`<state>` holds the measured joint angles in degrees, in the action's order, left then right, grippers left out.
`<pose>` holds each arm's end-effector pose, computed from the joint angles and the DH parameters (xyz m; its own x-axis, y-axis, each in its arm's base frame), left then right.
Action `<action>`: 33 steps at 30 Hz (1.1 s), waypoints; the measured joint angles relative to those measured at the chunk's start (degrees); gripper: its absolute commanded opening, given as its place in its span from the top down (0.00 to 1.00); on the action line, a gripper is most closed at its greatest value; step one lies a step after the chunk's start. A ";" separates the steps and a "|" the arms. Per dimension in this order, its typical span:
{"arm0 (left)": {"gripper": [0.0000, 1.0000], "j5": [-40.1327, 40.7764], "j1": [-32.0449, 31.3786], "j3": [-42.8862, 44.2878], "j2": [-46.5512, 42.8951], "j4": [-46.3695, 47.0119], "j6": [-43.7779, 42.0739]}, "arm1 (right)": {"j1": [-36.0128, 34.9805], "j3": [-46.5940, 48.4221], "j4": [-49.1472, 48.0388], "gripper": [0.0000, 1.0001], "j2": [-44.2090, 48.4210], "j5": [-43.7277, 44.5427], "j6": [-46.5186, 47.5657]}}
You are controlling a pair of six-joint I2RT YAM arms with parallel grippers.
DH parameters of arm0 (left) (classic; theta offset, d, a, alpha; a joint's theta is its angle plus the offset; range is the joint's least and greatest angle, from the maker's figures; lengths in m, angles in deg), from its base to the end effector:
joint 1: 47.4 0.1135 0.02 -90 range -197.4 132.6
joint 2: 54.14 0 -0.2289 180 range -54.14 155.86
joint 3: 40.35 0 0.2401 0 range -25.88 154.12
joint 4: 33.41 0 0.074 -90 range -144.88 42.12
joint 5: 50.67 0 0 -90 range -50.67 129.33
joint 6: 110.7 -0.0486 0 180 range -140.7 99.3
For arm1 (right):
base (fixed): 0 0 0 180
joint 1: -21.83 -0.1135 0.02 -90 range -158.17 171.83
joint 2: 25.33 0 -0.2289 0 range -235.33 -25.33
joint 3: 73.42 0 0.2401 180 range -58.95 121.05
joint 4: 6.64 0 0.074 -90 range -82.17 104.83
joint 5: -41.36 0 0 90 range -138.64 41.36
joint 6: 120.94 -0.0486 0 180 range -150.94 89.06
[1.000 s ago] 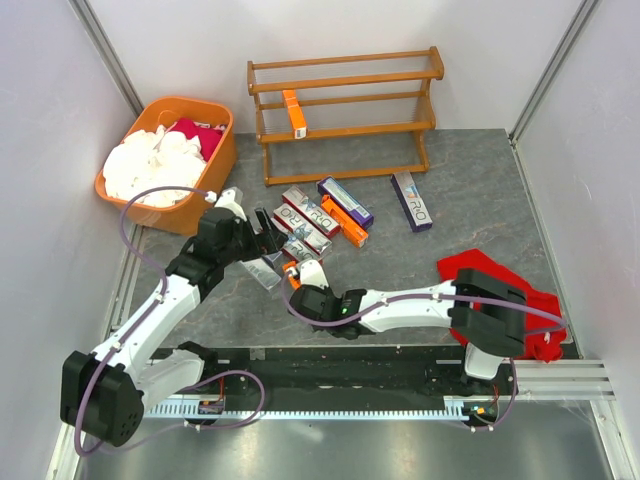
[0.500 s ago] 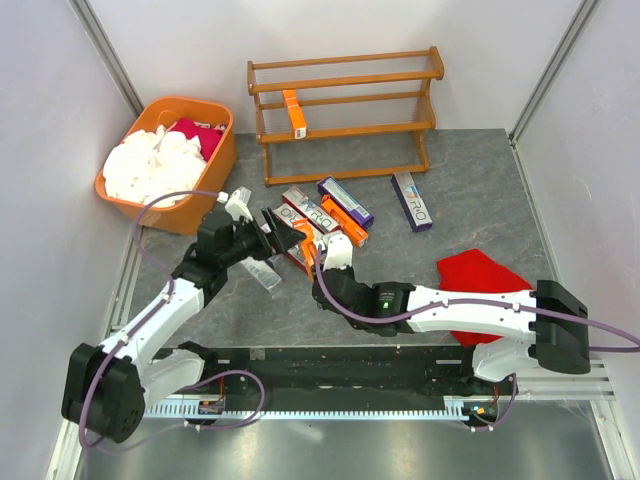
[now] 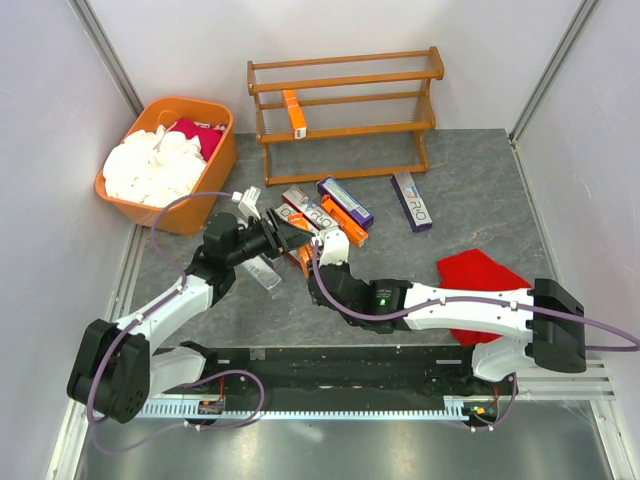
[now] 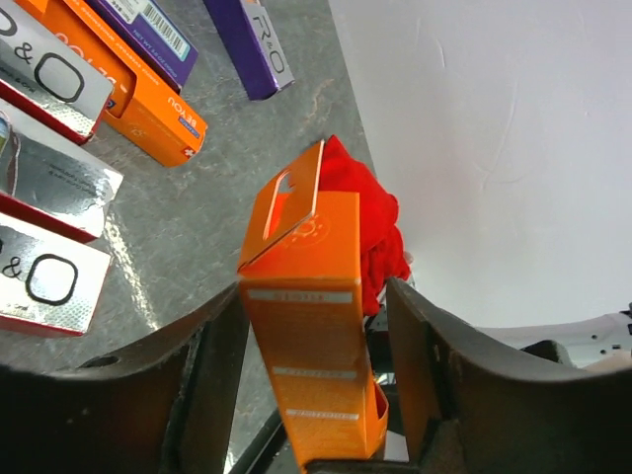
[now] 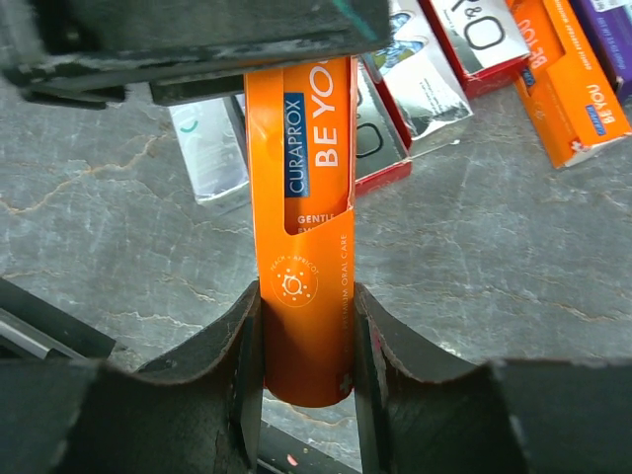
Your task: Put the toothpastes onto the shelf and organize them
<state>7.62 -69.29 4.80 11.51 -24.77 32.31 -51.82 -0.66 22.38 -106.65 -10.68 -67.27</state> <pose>0.2349 -0.1219 0.2142 -0.7493 -0.4312 -0.5025 0.3257 0.4208 -0.8467 0.1165 0.2909 0.2355 -0.5052 -0.0628 -0.8607 -0.3972 0.9023 0.1673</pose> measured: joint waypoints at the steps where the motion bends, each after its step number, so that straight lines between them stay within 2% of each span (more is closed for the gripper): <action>1: 0.44 -0.20 -0.02 -0.07 0.37 0.63 0.42 | 0.02 0.09 -0.35 0.63 -0.24 -0.28 0.04; 2: 0.44 -0.31 -0.02 -0.11 0.66 1.14 0.61 | 0.04 0.15 -0.39 0.54 -0.39 -0.72 0.09; 5: 0.48 -0.42 0.00 -0.11 1.27 1.86 1.42 | 0.39 0.15 -0.68 0.36 -0.52 -1.73 0.17; 8: 0.57 -0.33 0.00 -0.11 1.40 2.34 1.81 | 0.96 0.39 -1.20 0.26 -0.52 -3.04 0.07; 11: 0.59 -0.39 0.37 -0.11 1.51 2.38 2.08 | 1.77 0.81 -1.66 0.19 -0.46 -4.39 0.13; 17: 0.60 -1.97 4.09 -0.11 2.36 2.78 2.47 | 5.55 0.04 -3.58 0.16 1.64 -9.86 -0.81; 21: 0.60 -4.52 9.01 -0.11 2.36 4.02 3.32 | 12.76 -6.10 -9.64 0.12 7.28 -17.94 -3.65; 27: 0.60 -8.41 14.64 -0.11 2.36 6.27 5.11 | 22.75 -18.43 -23.96 0.08 12.35 -32.26 -9.64; 33: 0.61 -12.35 16.79 -0.98 3.89 15.47 10.69 | 25.09 -25.46 -41.53 0.09 8.17 -46.10 -16.96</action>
<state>-4.73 -52.50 3.82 15.40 -9.29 43.00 -26.72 -26.13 -19.15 -98.48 -56.78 -84.23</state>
